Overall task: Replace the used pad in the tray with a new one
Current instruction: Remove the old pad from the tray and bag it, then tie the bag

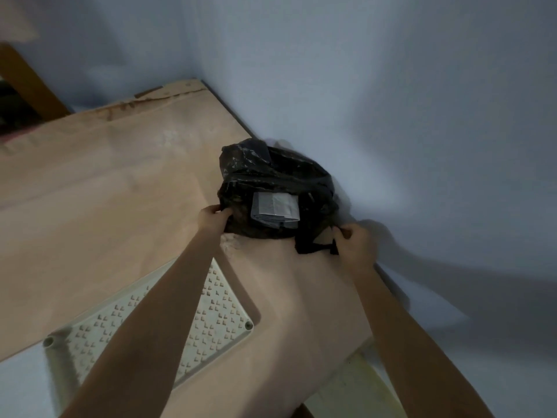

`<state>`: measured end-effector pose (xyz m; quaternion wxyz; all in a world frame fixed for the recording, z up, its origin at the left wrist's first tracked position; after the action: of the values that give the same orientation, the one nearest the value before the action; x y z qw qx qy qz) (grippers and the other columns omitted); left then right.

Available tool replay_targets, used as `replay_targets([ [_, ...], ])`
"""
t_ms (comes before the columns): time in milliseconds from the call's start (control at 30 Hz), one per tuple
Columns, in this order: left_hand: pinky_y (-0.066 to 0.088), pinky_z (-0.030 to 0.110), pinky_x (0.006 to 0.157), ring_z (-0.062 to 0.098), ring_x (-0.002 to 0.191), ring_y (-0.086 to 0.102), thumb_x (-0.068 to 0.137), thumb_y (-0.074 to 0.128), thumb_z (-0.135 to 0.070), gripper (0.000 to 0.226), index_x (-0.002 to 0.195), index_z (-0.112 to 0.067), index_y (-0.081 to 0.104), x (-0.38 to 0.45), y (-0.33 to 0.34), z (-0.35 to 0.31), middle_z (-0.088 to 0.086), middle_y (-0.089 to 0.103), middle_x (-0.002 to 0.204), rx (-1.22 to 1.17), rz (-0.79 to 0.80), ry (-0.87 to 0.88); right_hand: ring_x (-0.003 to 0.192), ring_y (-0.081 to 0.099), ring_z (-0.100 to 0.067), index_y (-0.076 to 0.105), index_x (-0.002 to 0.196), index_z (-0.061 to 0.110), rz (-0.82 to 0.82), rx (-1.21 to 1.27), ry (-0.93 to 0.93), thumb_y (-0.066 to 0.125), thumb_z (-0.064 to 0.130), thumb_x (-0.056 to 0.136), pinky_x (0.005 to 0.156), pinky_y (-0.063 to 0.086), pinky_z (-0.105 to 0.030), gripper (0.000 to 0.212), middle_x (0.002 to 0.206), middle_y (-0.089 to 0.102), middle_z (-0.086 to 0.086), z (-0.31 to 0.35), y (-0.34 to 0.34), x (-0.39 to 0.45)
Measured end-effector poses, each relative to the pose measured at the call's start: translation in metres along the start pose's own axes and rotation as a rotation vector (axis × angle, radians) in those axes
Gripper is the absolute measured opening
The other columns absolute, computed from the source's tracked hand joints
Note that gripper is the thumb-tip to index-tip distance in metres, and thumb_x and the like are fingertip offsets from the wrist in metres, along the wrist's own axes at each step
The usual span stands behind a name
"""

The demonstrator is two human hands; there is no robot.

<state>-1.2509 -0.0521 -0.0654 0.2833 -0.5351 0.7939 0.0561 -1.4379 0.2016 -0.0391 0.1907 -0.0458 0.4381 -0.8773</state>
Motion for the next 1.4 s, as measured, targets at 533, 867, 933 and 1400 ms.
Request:
replay_targets([
  [533,0.048,0.033,0.07,0.023,0.074,0.054,0.075,0.053,0.012,0.026,0.07,-0.012,0.044,-0.054,-0.054,-0.096,0.007,0.05,0.073,-0.278,-0.018,0.302,0.077,0.063,-0.024,0.053,0.09,0.015,-0.088,0.504,-0.086,0.063,0.019,0.088,0.055,0.057,-0.04,0.011,0.087,0.06,-0.004,0.046,-0.094,0.008],
  [867,0.047,0.023,0.068,0.011,0.065,0.052,0.084,0.063,-0.002,0.011,0.093,-0.005,0.069,-0.104,-0.049,-0.191,-0.005,0.061,0.065,-0.17,0.027,0.555,0.093,0.059,-0.015,0.053,0.127,0.012,0.154,0.058,-0.474,0.059,-0.005,0.085,0.058,0.038,0.001,0.045,0.104,0.057,0.001,0.14,-0.198,0.008],
  [933,0.044,0.023,0.065,0.011,0.061,0.05,0.086,0.062,-0.003,0.016,0.076,-0.014,0.065,-0.115,-0.05,-0.212,-0.007,0.059,0.058,-0.173,0.005,0.61,0.086,0.058,-0.014,0.058,0.119,0.01,0.026,0.021,-0.486,0.055,-0.004,0.087,0.056,0.037,-0.001,0.036,0.101,0.062,-0.002,0.153,-0.216,0.011],
  [1400,0.043,0.021,0.066,0.01,0.066,0.051,0.092,0.059,-0.015,0.018,0.074,-0.019,0.056,-0.147,-0.086,-0.266,0.001,0.055,0.074,-0.453,-0.143,0.722,0.075,0.057,-0.026,0.05,0.088,0.014,-0.251,0.539,-0.422,0.054,0.01,0.089,0.07,0.05,-0.038,0.006,0.079,0.059,-0.003,0.198,-0.26,0.02],
])
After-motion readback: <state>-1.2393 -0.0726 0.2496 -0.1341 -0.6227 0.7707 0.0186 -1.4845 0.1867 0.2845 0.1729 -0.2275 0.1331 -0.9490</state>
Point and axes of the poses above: each hand's wrist, its own x-axis towards the middle knuckle, its own y-axis out of the palm, z = x × y, the point moved 4 cm from there along x, towards the middle knuckle
